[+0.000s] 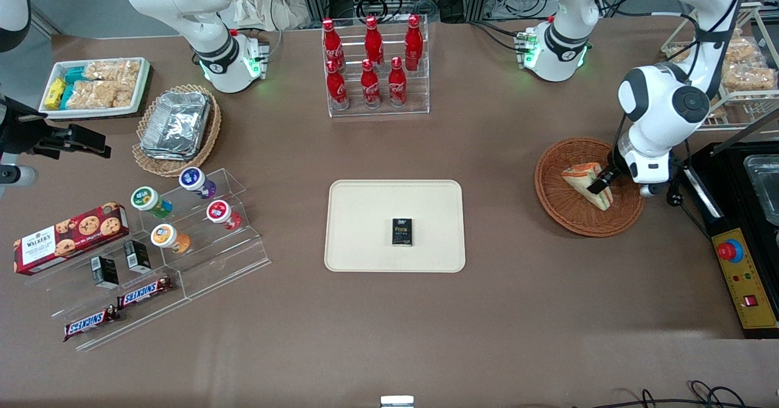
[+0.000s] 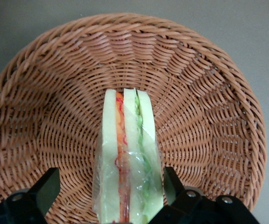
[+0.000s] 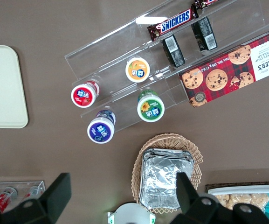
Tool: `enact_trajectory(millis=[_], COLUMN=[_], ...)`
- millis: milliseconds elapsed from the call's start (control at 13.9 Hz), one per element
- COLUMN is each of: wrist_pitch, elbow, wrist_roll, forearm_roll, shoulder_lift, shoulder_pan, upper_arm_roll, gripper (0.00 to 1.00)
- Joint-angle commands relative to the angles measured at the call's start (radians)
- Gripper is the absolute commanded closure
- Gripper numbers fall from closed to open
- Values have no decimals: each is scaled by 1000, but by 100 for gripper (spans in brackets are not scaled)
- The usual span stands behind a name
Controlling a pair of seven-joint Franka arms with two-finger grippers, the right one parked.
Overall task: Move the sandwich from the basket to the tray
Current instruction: 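Close the left gripper on the wrapped sandwich's crust edge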
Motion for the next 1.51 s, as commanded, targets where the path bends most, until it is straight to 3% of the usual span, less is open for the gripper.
enact_trajectory(millis=[0, 287, 359, 575, 646, 1006, 1293, 1436], wrist_pitch=[47, 71, 74, 78, 78, 64, 30, -62], elbow=[-39, -49, -51, -51, -51, -43, -31, 12], wrist_roll=[3, 3, 3, 3, 3, -3, 4, 21], forearm_roll=[-43, -68, -68, -68, -68, -68, -67, -50], shoulder_lift=[-19, -16, -14, -14, -13, -32, -107, -140], shoulder_pan=[-21, -38, -38, -40, -40, -80, -178, -212], upper_arm_roll=[-10, -11, -11, -11, -11, -14, -19, -19], gripper=[1, 3, 12, 89, 100, 100, 100, 100])
